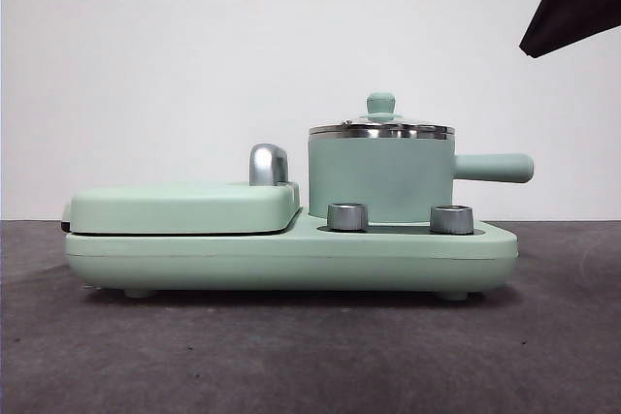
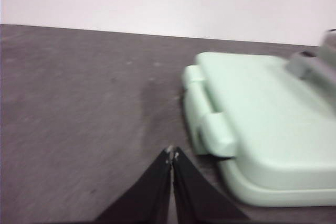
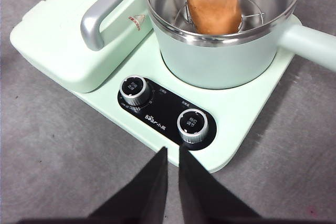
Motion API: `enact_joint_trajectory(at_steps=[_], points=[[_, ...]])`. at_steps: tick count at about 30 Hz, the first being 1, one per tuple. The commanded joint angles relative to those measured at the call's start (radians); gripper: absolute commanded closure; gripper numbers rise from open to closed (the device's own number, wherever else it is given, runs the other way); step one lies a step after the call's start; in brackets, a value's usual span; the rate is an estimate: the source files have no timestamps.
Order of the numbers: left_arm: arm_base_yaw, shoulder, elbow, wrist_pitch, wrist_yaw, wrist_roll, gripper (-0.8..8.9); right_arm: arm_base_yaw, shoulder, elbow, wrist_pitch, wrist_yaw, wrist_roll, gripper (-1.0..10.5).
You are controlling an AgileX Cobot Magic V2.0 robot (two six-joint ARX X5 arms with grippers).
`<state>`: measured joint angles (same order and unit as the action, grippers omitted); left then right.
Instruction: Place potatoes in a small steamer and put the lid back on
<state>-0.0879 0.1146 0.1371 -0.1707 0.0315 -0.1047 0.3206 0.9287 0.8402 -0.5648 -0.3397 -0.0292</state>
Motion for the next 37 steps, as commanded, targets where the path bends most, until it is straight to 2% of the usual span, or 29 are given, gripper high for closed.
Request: enact_joint_trajectory(at_steps=[1, 6, 22, 24, 27, 30, 33, 37], points=[[0.024, -0.058, -0.045, 0.040, 0.001, 0.006, 8.07, 0.004, 0.004, 0.007, 0.008, -0.001, -0.002, 9.2], [0.040, -0.112, -0.126, 0.076, 0.002, 0.006, 8.07, 0.004, 0.004, 0.007, 0.011, -0.001, -0.002, 9.2], [0.037, -0.111, -0.124, 0.036, 0.009, 0.007, 8.08, 0.004, 0.002, 0.007, 0.016, -0.001, -0.002, 9.2], [0.037, -0.111, -0.124, 0.036, 0.009, 0.007, 8.07, 0.004, 0.001, 0.007, 0.013, 0.008, -0.021, 9.2], [0.037, -0.111, -0.124, 0.036, 0.009, 0.007, 8.08, -0.016, -0.040, -0.001, 0.009, 0.064, -0.092, 9.2], [0.037, -0.111, -0.124, 0.036, 0.009, 0.007, 8.08, -0.060, -0.115, -0.081, 0.135, 0.089, -0.111, 9.2], [0.037, -0.111, -0.124, 0.036, 0.009, 0.007, 8.07, -0.133, -0.224, -0.231, 0.317, 0.103, -0.108, 9.2], [0.037, -0.111, -0.124, 0.036, 0.009, 0.007, 8.07, -0.235, -0.411, -0.442, 0.441, 0.108, -0.101, 9.2]])
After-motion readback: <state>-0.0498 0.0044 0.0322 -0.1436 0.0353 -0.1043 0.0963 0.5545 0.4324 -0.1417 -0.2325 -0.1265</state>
